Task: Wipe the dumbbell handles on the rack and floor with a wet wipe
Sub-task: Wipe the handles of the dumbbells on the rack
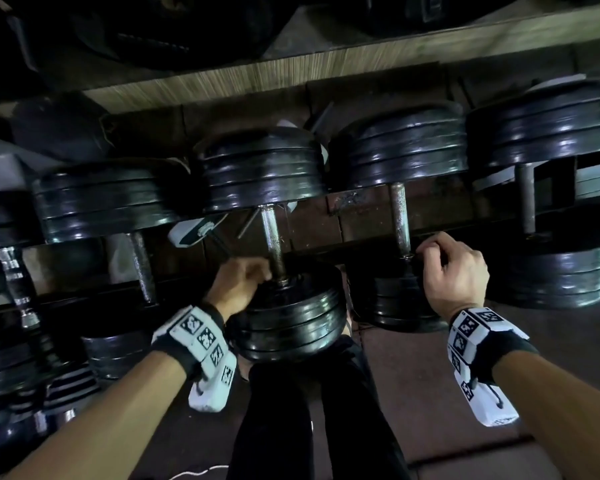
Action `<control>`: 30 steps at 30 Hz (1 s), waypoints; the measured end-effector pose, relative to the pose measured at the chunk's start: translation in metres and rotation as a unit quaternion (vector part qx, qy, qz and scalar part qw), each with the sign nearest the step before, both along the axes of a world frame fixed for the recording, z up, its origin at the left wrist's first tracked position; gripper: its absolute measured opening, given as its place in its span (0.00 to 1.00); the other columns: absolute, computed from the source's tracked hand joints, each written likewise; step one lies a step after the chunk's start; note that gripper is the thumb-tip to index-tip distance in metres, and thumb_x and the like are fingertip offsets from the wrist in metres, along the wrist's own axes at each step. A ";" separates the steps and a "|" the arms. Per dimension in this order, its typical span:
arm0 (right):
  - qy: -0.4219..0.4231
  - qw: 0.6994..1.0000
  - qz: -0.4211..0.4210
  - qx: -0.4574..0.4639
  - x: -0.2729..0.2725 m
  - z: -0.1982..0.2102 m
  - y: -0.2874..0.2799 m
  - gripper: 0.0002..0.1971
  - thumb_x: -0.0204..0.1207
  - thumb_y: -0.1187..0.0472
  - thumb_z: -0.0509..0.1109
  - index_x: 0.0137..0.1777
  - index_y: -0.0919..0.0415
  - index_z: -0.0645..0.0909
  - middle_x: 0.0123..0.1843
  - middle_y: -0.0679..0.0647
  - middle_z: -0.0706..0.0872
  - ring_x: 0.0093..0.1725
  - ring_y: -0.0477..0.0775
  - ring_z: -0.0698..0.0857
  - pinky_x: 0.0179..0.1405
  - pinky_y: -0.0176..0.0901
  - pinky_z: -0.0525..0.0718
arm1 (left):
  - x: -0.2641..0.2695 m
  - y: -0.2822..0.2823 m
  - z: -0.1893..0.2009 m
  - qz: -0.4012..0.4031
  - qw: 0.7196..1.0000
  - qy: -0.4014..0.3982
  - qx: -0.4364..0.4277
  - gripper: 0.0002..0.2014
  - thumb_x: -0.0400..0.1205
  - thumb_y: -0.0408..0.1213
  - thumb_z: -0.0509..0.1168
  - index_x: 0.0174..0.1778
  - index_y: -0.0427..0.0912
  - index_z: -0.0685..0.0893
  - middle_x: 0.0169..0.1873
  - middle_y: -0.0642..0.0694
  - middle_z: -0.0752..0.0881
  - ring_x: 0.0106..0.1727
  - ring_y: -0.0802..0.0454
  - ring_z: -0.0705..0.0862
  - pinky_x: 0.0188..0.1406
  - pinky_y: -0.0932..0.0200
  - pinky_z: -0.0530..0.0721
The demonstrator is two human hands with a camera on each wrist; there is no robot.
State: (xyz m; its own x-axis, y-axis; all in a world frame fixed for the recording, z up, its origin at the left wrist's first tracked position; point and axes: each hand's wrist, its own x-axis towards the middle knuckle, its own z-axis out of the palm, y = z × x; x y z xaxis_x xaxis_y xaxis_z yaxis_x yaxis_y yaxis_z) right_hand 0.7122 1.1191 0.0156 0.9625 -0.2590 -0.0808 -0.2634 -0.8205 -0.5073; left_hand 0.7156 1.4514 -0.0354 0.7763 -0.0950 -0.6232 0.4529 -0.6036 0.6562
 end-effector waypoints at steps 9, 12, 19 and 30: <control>-0.006 1.000 -0.003 -0.009 0.000 -0.002 0.000 0.22 0.75 0.50 0.51 0.41 0.60 0.86 0.34 0.60 0.86 0.40 0.70 0.84 0.44 0.54 0.77 | 0.057 0.006 0.010 0.135 0.980 -0.091 -0.111 0.08 0.84 0.39 0.68 0.41 0.56 0.85 0.27 0.60 0.86 0.33 0.66 0.82 0.48 0.65 0.79; -0.003 1.000 -0.003 -0.007 0.000 -0.003 0.000 0.21 0.75 0.51 0.52 0.42 0.60 0.85 0.35 0.59 0.86 0.40 0.69 0.84 0.44 0.54 0.77 | 0.035 0.007 -0.004 0.015 0.998 -0.047 -0.048 0.11 0.83 0.43 0.67 0.33 0.55 0.83 0.33 0.57 0.87 0.41 0.52 0.85 0.55 0.53 0.80; -0.009 1.000 0.007 -0.005 0.000 -0.002 0.000 0.22 0.74 0.50 0.51 0.41 0.60 0.85 0.31 0.51 0.81 0.39 0.67 0.84 0.44 0.51 0.74 | 0.024 0.003 -0.003 0.103 0.992 0.009 -0.076 0.07 0.84 0.29 0.67 0.43 0.44 0.88 0.33 0.56 0.86 0.33 0.73 0.80 0.47 0.71 0.75; -0.001 1.000 0.004 -0.005 0.000 -0.001 -0.001 0.22 0.73 0.49 0.51 0.41 0.59 0.86 0.30 0.45 0.75 0.40 0.68 0.83 0.47 0.57 0.79 | 0.029 0.009 0.019 0.104 0.992 -0.047 -0.063 0.06 0.85 0.32 0.67 0.51 0.46 0.88 0.39 0.60 0.88 0.36 0.73 0.83 0.45 0.79 0.77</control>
State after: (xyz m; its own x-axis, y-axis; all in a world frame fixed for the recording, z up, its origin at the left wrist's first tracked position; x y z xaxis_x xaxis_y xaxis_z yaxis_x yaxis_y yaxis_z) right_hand 0.7121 1.1183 0.0145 0.9646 -0.2525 -0.0759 -0.2559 -0.8274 -0.4999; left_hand 0.7444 1.4607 -0.0162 0.8413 0.0004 -0.5405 0.4919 -0.4151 0.7653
